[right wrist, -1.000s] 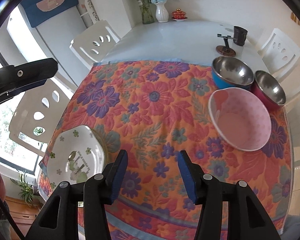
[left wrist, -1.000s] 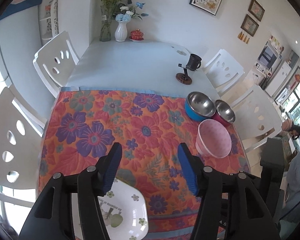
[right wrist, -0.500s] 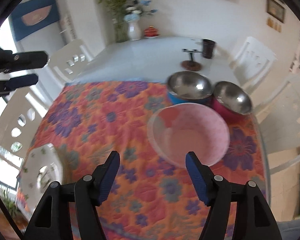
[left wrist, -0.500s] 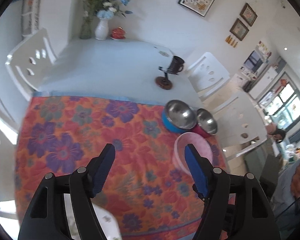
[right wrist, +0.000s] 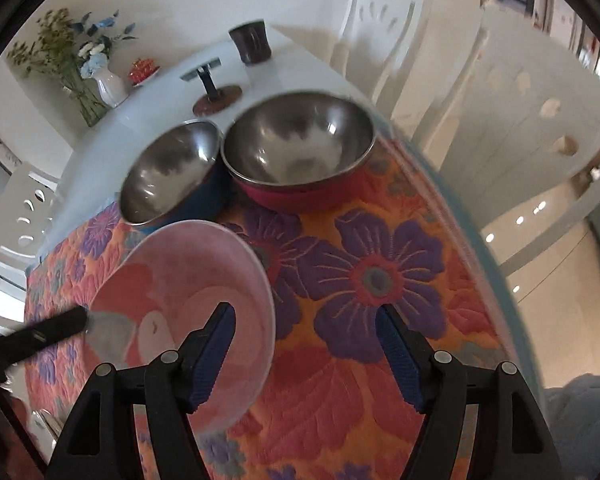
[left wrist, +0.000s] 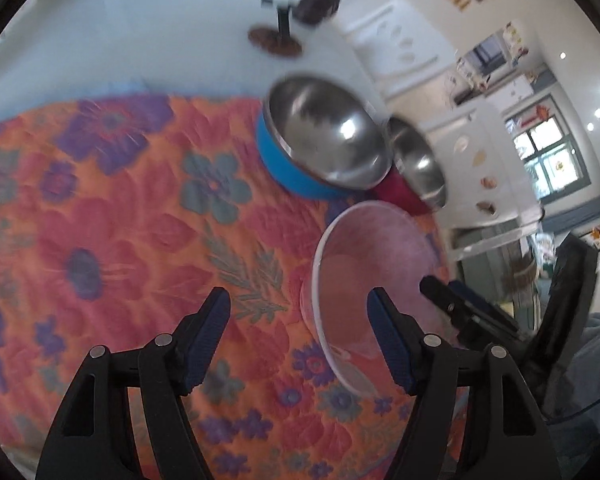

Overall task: Organize plates and bowls
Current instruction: 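Reach the left tool to the pink bowl and grasp its rim, then lift the pink bowl with the left tool and lower it beside the plate stack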

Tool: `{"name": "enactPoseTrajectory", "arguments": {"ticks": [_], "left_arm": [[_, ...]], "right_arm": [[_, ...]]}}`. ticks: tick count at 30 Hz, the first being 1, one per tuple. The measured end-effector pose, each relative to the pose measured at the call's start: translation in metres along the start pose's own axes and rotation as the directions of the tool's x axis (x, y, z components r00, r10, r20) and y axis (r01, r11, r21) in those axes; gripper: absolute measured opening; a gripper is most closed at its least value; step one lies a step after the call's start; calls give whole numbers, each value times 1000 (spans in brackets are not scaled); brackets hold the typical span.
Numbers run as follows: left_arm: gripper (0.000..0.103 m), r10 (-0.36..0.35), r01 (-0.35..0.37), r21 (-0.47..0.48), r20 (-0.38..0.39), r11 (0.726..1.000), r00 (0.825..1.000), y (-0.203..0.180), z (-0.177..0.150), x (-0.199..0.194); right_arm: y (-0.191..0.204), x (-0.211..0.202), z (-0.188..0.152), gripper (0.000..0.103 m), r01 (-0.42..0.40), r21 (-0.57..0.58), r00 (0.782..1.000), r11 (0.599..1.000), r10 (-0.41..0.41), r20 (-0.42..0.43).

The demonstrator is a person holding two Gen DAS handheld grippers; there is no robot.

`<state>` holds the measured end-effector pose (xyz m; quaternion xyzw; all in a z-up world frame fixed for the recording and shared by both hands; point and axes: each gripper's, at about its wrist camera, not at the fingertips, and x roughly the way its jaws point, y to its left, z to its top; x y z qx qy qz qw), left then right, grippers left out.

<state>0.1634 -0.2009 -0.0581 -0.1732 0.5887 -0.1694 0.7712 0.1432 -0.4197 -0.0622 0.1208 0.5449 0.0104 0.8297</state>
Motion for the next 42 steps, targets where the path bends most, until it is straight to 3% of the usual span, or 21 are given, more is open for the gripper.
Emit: {"name": "enactPoseTrajectory", "arguments": {"ticks": [1, 2, 4, 6, 7, 8, 9, 12, 13, 17, 21, 25, 30, 36, 39, 42], "left_arm": [[61, -3, 3, 1, -21, 1000, 1000, 0, 1, 10], [45, -6, 7, 8, -44, 1000, 999, -2, 1, 18], [27, 7, -3, 43, -90, 999, 996, -8, 0, 33], [24, 29, -23, 59, -101, 998, 995, -13, -3, 40], [17, 22, -16, 57, -103, 998, 994, -12, -3, 43], [13, 8, -2, 53, -102, 999, 995, -13, -4, 45], [13, 4, 1, 54, -98, 999, 995, -16, -5, 44], [13, 135, -123, 153, -72, 981, 988, -38, -12, 38], [13, 149, -136, 171, -62, 976, 987, -44, -16, 33], [13, 82, -79, 106, -24, 991, 996, -49, -31, -5], [17, 112, -115, 97, 30, 989, 993, -60, -54, -42], [17, 168, -171, 116, 31, 979, 985, -60, -80, -60], [17, 169, -167, 56, -37, 984, 985, -38, -108, -48], [17, 199, -199, 0, -65, 980, 978, -35, -131, -14], [17, 222, -223, -2, -49, 975, 974, -33, -138, -9], [20, 249, -250, -40, -23, 967, 968, -26, -141, -13]], "right_arm": [[-1, 6, 3, 70, -8, -1, 1000, 1000, 8, -16], [-1, 14, 6, 70, -19, -9, 999, 1000, 19, -36], [2, 21, 8, 68, -28, -23, 999, 999, 27, -45], [10, 29, 11, 49, -35, -48, 998, 998, 32, -51], [13, 31, 11, 40, -52, -60, 997, 997, 49, -55], [16, 34, 10, 19, -78, -78, 995, 994, 73, -61], [22, 35, 9, 14, -92, -102, 994, 990, 86, -68], [39, 20, 2, 14, -25, -176, 1000, 984, 23, -16], [43, 15, 1, 14, -12, -194, 1000, 981, 11, -6], [47, -19, -6, 14, -44, -170, 999, 985, 42, -13], [63, -55, -26, 20, -61, -187, 998, 980, 61, -6], [73, -66, -49, 20, -58, -230, 998, 971, 49, -47], [64, -60, -92, 20, -85, -230, 990, 969, 58, -125], [46, -39, -120, 20, -35, -239, 987, 970, -4, -163], [34, -33, -123, 20, -74, -201, 982, 977, 36, -184], [26, -35, -122, 20, -49, -197, 986, 979, 17, -163]]}}
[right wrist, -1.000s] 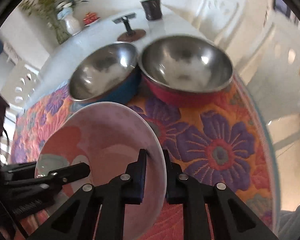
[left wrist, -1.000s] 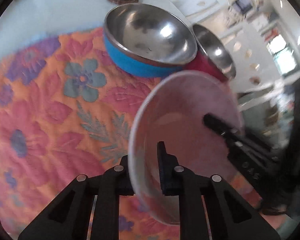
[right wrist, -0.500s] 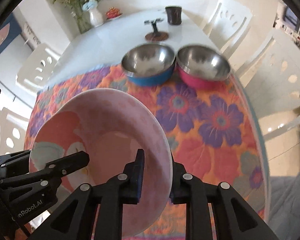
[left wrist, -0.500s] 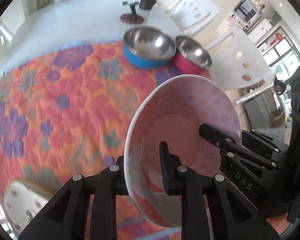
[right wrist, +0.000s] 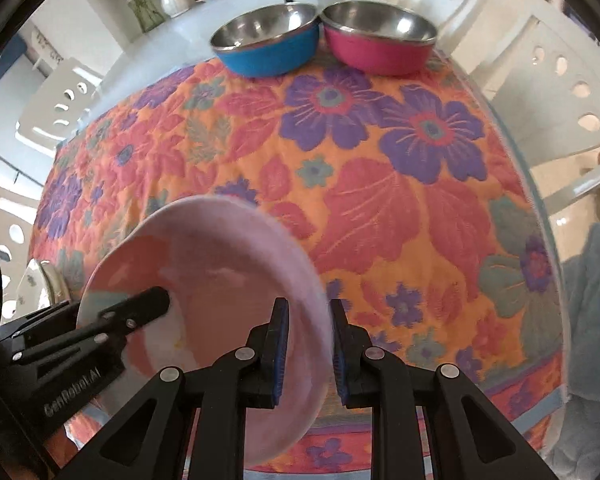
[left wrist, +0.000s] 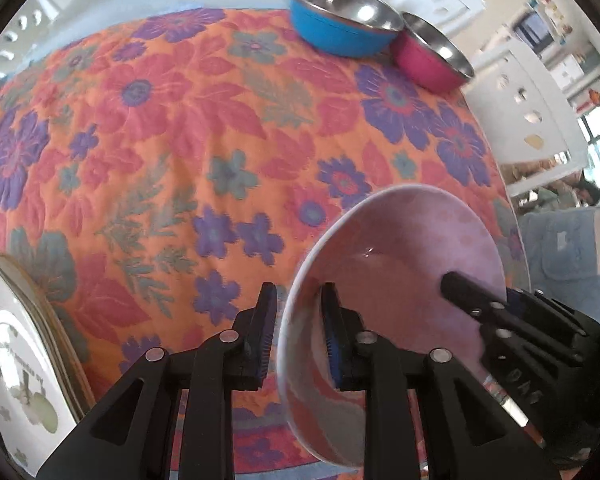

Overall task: Organize plates and bowls
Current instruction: 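Lift the pink bowl with the left tool and lower it beside the plate stack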

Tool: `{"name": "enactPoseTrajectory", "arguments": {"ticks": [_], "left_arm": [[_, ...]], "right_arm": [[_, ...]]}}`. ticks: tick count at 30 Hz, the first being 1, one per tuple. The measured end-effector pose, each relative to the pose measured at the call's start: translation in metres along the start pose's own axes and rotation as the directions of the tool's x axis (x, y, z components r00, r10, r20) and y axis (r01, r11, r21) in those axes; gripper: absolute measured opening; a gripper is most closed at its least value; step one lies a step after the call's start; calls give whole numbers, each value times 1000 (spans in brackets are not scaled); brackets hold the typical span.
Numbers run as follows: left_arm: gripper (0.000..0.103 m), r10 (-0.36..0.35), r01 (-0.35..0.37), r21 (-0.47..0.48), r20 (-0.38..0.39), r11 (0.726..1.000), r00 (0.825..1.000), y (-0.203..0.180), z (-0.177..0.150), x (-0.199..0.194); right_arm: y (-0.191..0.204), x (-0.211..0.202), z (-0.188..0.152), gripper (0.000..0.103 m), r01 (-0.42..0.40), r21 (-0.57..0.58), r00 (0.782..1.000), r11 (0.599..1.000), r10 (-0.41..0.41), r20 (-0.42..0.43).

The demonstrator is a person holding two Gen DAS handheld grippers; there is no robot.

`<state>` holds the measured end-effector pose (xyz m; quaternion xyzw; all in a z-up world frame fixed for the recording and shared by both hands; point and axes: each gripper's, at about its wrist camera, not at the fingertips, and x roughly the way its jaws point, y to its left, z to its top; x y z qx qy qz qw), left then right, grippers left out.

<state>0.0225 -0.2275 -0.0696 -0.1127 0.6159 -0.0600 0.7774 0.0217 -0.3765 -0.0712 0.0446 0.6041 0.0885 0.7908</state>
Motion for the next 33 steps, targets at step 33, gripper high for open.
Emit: {"name": "enactPoseTrajectory", "arguments": {"ticks": [33], "left_arm": [[31, -141, 162, -75, 234, 984, 962, 21, 54, -98]], "right_arm": [[43, -60, 56, 52, -98, -141, 975, 985, 123, 183]]}}
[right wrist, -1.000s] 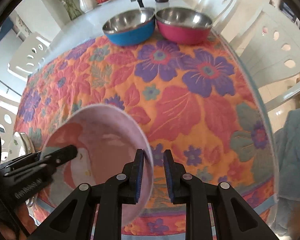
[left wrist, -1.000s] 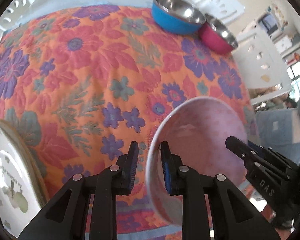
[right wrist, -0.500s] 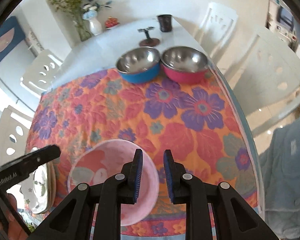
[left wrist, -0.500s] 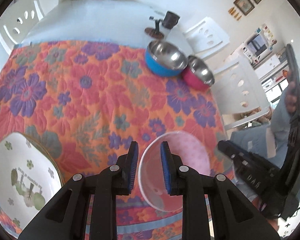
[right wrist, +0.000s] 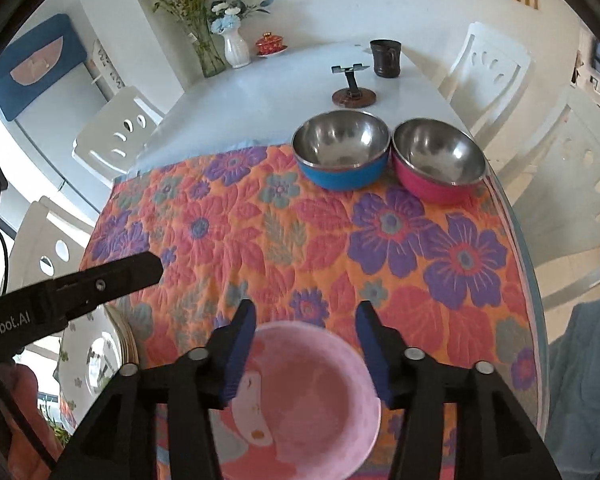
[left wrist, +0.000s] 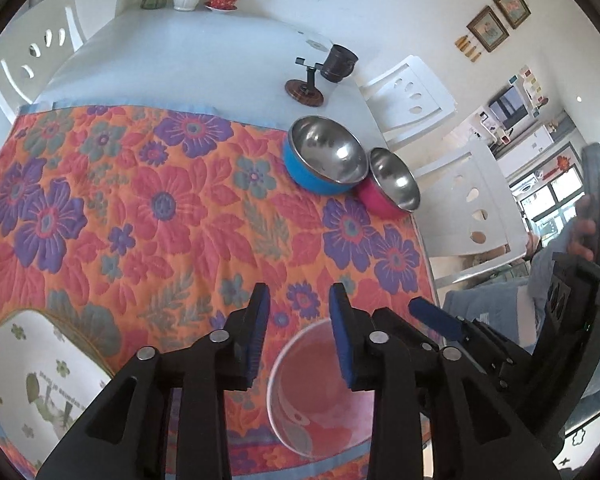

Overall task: Organize plates and bowls
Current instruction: 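Lift the pink bowl with the left tool and lower it beside the plate stack, then move the left tool to the blue steel bowl and grasp its rim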

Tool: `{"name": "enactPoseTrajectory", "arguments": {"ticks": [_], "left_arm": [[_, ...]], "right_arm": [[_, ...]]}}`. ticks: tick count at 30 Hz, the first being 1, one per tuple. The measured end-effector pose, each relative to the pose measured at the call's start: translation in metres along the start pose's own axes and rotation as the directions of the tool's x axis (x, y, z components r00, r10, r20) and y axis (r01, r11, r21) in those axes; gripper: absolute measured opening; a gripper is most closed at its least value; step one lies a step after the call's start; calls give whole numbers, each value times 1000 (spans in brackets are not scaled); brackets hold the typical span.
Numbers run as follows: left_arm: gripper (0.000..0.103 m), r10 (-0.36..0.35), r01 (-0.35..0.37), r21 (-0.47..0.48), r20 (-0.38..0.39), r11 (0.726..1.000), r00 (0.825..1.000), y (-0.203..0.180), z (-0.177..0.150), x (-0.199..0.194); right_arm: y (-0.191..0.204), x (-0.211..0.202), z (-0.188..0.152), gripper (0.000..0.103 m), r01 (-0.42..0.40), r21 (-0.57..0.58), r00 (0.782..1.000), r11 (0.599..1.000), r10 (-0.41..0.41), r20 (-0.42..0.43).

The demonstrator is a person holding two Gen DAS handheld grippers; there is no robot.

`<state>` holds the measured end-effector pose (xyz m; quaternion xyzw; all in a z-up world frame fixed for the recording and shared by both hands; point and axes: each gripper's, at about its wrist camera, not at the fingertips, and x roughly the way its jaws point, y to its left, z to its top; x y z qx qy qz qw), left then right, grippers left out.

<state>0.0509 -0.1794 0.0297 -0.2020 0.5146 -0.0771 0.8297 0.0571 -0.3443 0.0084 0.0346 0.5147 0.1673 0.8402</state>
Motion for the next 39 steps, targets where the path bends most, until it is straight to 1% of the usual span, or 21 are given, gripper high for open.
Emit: {"name": "enactPoseTrajectory", "arguments": {"ticks": [1, 2, 3, 4, 5, 6, 8, 14, 17, 20, 26, 28, 30, 32, 35, 37, 39], "left_arm": [[36, 5, -5, -4, -3, 1000, 1000, 1, 4, 3], [51, 14, -14, -15, -12, 1000, 1000, 4, 10, 8], [61, 22, -22, -27, -16, 999, 1000, 7, 15, 11], [77, 27, -28, -45, -14, 999, 1000, 11, 20, 15], [78, 21, -22, -65, -4, 998, 1000, 15, 27, 18], [78, 12, -12, -82, -2, 997, 1000, 20, 35, 23], [78, 8, -10, -91, -24, 996, 1000, 25, 50, 37], [78, 9, -11, -29, -66, 1000, 998, 19, 97, 85], [78, 0, 0, -8, -91, 1000, 996, 16, 116, 111], [78, -32, 32, 1, -128, 999, 991, 15, 132, 138], [76, -60, 63, 16, -165, 998, 984, 15, 159, 180], [72, -68, 72, 18, -166, 997, 984, 13, 167, 193], [66, -63, 68, 17, -187, 998, 980, 13, 174, 209], [58, -85, 89, 12, -204, 996, 975, 14, 178, 221], [49, -108, 113, 10, -228, 994, 968, 13, 182, 234], [47, -115, 120, 6, -232, 993, 966, 14, 182, 237], [47, -137, 140, -3, -220, 990, 966, 16, 182, 231]], "right_arm": [[-2, 3, 4, 52, -2, 2, 1000, 1000, 2, -1], [-4, 7, 9, 52, -4, 6, 1000, 1000, 4, -5], [-7, 12, 14, 52, -4, 16, 1000, 1000, 5, -10], [-11, 16, 18, 52, -4, 27, 1000, 1000, 4, -14], [-15, 20, 22, 52, 0, 40, 1000, 999, 1, -17], [-20, 26, 27, 52, 1, 55, 1000, 999, 0, -20], [-28, 34, 36, 52, -5, 77, 1000, 997, 7, -29], [-59, 69, 59, 53, -22, 174, 997, 984, 36, -73], [-72, 87, 68, 53, -58, 235, 992, 970, 82, -95], [-81, 100, 78, 53, -106, 298, 987, 949, 138, -88], [-90, 127, 100, 54, -98, 359, 987, 928, 136, -82], [-92, 138, 107, 55, -94, 374, 987, 923, 136, -87], [-95, 150, 114, 55, -70, 394, 987, 916, 122, -108], [-99, 160, 118, 55, -94, 428, 979, 899, 162, -125], [-103, 171, 119, 54, -84, 474, 970, 876, 180, -162], [-104, 173, 117, 54, -85, 506, 964, 858, 198, -175], [-103, 169, 115, 54, -101, 504, 953, 858, 228, -198]]}}
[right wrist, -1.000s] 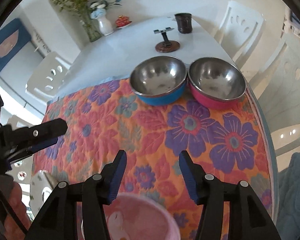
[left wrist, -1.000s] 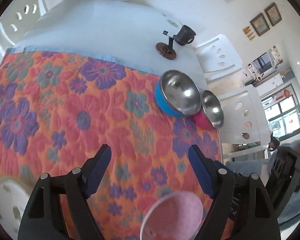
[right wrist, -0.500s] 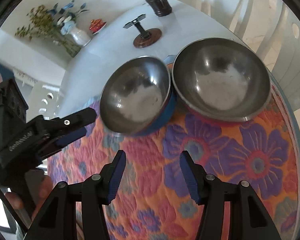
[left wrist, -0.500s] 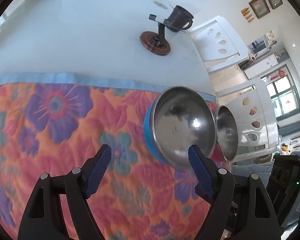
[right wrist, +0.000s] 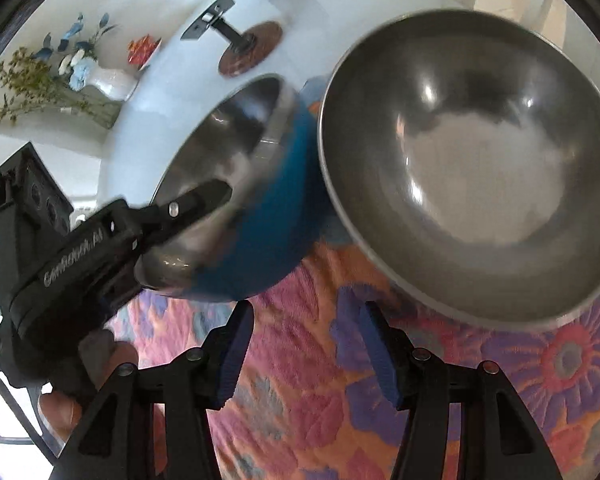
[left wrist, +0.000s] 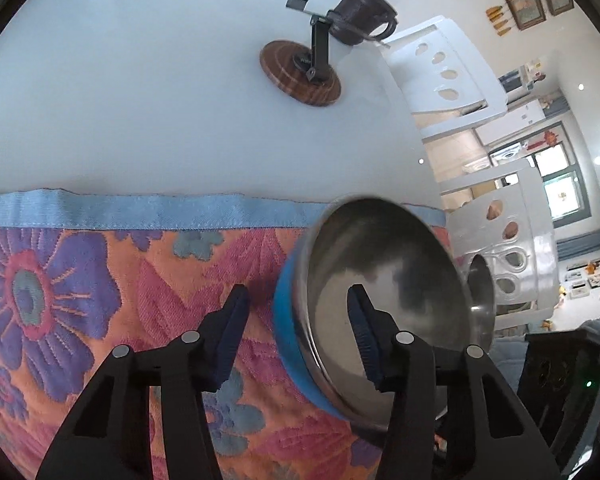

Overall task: Organize plates and bowls
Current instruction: 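Move the left tool to the blue steel bowl and grasp its rim, then lift the blue steel bowl with the left tool, lower into pink bowl, release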

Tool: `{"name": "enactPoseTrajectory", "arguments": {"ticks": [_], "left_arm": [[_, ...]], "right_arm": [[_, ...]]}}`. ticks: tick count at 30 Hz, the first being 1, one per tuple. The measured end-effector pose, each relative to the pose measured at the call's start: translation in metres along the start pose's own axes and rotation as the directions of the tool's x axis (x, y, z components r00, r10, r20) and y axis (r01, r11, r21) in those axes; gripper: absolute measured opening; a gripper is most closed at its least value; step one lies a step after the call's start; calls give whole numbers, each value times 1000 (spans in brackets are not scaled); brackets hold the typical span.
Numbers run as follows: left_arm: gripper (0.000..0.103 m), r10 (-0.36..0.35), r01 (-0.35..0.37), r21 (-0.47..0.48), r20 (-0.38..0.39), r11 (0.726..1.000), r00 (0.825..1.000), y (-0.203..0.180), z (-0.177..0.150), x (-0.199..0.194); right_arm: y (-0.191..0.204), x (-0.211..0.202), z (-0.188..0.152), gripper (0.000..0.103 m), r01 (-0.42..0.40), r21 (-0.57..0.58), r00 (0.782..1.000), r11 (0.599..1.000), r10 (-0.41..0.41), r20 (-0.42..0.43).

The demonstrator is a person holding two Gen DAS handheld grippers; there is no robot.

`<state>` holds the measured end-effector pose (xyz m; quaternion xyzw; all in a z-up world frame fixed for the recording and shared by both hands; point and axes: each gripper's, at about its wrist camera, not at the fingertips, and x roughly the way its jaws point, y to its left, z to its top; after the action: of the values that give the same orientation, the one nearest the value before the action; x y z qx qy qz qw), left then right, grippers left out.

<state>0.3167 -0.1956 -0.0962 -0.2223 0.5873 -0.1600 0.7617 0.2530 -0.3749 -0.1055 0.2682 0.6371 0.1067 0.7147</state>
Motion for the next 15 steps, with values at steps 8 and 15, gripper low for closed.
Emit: {"name": "enactPoseTrajectory", "arguments": {"ticks": [8, 15], "left_arm": [[47, 3, -3, 7, 27, 1000, 1000, 0, 9, -9], [49, 78, -79, 90, 12, 993, 997, -18, 23, 4]], "right_arm": [[1, -45, -27, 56, -34, -73, 997, 997, 39, 70], [-8, -34, 2, 61, -91, 99, 984, 991, 73, 165]]}}
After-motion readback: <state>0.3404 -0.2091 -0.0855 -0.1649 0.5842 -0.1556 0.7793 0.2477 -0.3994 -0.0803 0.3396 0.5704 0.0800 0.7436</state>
